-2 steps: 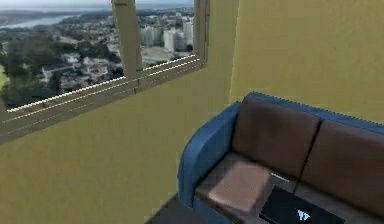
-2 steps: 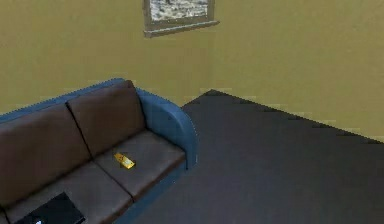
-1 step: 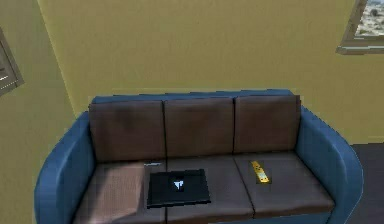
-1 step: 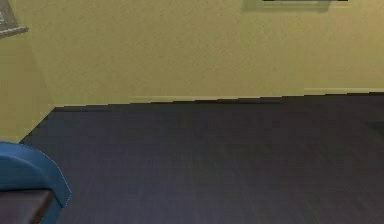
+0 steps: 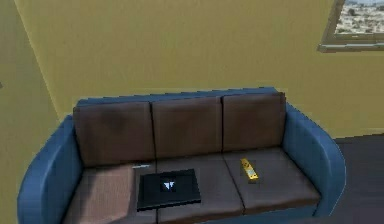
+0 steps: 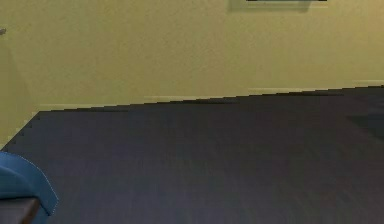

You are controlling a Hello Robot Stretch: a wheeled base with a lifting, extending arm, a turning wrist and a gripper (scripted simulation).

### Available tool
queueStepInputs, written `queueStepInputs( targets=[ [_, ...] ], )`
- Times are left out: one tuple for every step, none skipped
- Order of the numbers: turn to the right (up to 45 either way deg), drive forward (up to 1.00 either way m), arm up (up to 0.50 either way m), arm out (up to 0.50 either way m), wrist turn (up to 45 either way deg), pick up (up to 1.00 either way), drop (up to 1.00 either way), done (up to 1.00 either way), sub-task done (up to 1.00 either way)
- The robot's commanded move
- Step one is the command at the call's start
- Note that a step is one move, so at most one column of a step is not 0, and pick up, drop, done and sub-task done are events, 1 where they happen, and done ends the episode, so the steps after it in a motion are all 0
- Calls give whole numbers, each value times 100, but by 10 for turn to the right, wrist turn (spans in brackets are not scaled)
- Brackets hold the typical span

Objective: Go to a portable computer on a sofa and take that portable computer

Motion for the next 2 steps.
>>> queueStepInputs(
  targets=[
    [0, 30, 0, 0, 0, 0, 0, 0, 0],
    [-450, 0, 0, 0, 0, 0, 0, 0, 0]
  ],
)
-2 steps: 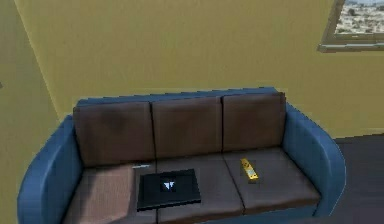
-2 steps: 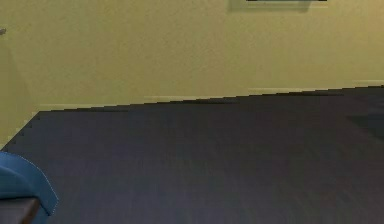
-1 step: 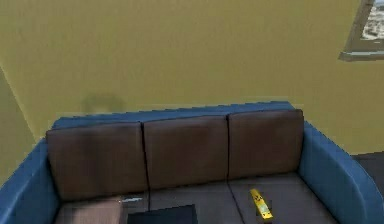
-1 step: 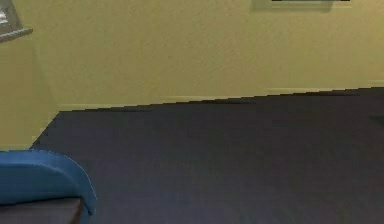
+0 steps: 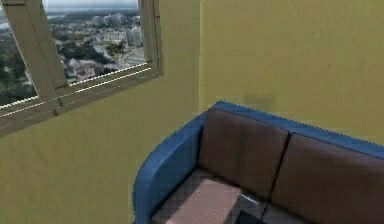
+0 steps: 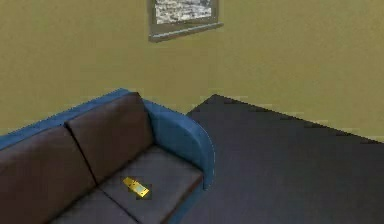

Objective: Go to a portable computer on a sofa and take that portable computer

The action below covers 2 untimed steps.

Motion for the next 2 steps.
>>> queueStepInputs(
  targets=[
    [-450, 0, 0, 0, 0, 0, 0, 0, 0],
    [-120, 0, 0, 0, 0, 0, 0, 0, 0]
  ],
)
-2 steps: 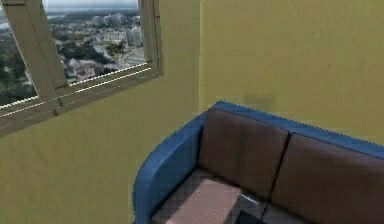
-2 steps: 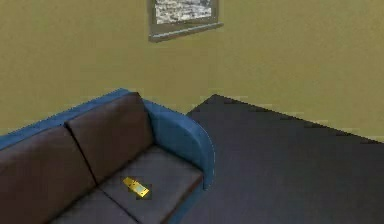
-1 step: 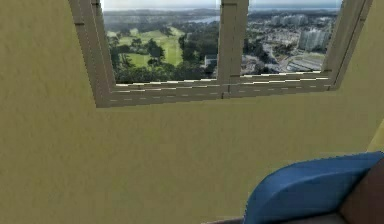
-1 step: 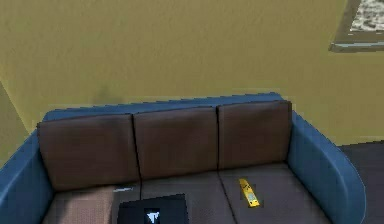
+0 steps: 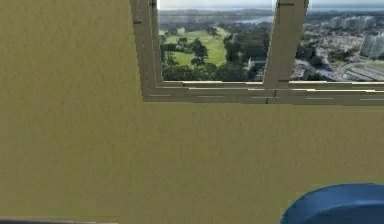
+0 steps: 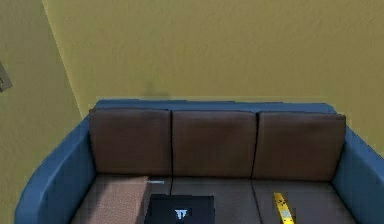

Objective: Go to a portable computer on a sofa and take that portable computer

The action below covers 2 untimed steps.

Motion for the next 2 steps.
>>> queueStepInputs(
  targets=[
    [0, 0, 42, 0, 0, 0, 0, 0, 0],
    [0, 0, 0, 24, 0, 0, 0, 0, 0]
  ],
)
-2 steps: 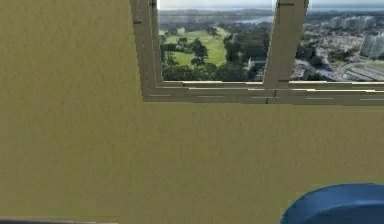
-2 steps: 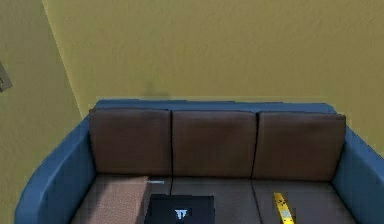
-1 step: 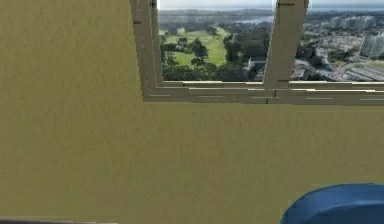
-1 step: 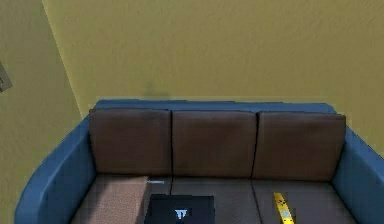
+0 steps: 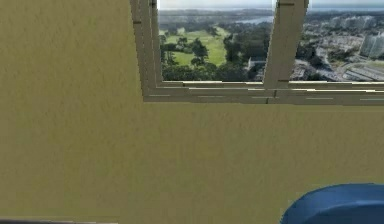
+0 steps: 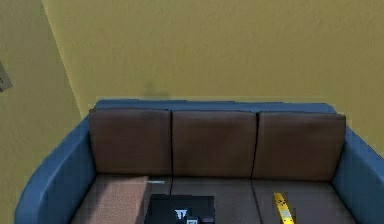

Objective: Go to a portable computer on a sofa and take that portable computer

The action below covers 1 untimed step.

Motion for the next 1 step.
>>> queueStepInputs(
  targets=[
    [0, 0, 0, 0, 450, 0, 0, 0, 0]
  ],
)
